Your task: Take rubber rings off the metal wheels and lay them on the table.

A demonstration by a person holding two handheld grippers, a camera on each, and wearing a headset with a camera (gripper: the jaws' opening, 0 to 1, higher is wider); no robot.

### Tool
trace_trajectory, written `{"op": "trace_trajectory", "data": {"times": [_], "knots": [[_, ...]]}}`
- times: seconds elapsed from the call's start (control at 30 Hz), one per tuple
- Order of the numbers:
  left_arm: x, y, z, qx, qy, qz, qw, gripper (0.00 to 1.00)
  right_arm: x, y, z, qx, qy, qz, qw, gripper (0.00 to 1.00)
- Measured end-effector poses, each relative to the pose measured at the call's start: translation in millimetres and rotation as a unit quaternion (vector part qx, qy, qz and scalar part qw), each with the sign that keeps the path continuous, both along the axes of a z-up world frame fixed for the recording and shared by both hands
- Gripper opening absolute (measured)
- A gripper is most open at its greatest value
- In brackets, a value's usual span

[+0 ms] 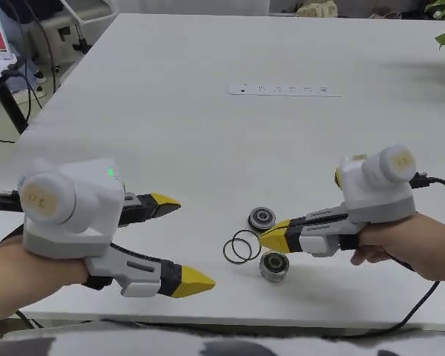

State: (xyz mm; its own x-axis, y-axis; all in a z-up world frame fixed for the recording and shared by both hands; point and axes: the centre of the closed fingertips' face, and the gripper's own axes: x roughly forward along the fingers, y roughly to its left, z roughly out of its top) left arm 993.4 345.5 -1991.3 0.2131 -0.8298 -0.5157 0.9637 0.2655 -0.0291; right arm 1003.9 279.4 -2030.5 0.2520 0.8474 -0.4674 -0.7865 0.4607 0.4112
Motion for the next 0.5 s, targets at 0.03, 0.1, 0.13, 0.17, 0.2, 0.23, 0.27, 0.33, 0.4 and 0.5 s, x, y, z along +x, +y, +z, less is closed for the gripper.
{"op": "trace_trajectory", "data": {"times": [0.03, 0.1, 0.13, 0.17, 0.2, 0.23, 0.27, 0.33, 0.4, 0.5], "knots": [[0.2, 0.7, 0.3, 0.000, 0.000, 0.001, 1.0000, 0.74, 1.0, 0.8, -1.4, -0.001, 0.001, 0.000, 1.0000, 0.00], [0.5, 1.8, 0.7, 0.000, 0.000, 0.002, 1.0000, 0.74, 2.2, 2.4, -3.4, -0.002, 0.002, 0.000, 1.0000, 0.00], [1.0, 2.4, 0.8, 0.000, 0.000, 0.003, 1.0000, 0.74, 2.4, 3.5, -4.2, -0.002, 0.003, 0.001, 1.0000, 0.00], [1.3, 2.8, 0.7, 0.000, 0.000, 0.004, 1.0000, 0.74, 2.4, 4.3, -4.5, -0.002, 0.004, 0.002, 1.0000, 0.00], [1.6, 3.4, 0.3, 0.001, 0.000, 0.004, 1.0000, 0.75, 2.3, 5.1, -5.5, -0.002, 0.005, 0.003, 1.0000, 0.00], [1.9, 3.7, -0.1, 0.002, 0.000, 0.004, 1.0000, 0.75, 2.3, 5.4, -6.5, -0.003, 0.005, 0.004, 1.0000, 0.00], [2.2, 3.9, -0.3, 0.002, 0.000, 0.005, 1.0000, 0.75, 2.1, 6.4, -7.8, -0.004, 0.006, 0.007, 1.0000, 0.00], [2.4, 3.8, -0.3, 0.002, 0.001, 0.005, 1.0000, 0.75, 2.0, 7.6, -9.6, -0.006, 0.007, 0.009, 0.9999, 0.00], [2.8, 3.5, -0.1, 0.001, 0.000, 0.006, 1.0000, 0.75, 2.4, 8.7, -12.1, -0.008, 0.009, 0.011, 0.9999, 0.00], [3.1, 3.6, -0.7, 0.002, 0.001, 0.005, 1.0000, 0.76, 4.0, 10.0, -15.8, -0.011, 0.010, 0.010, 0.9998, 0.00]]}}
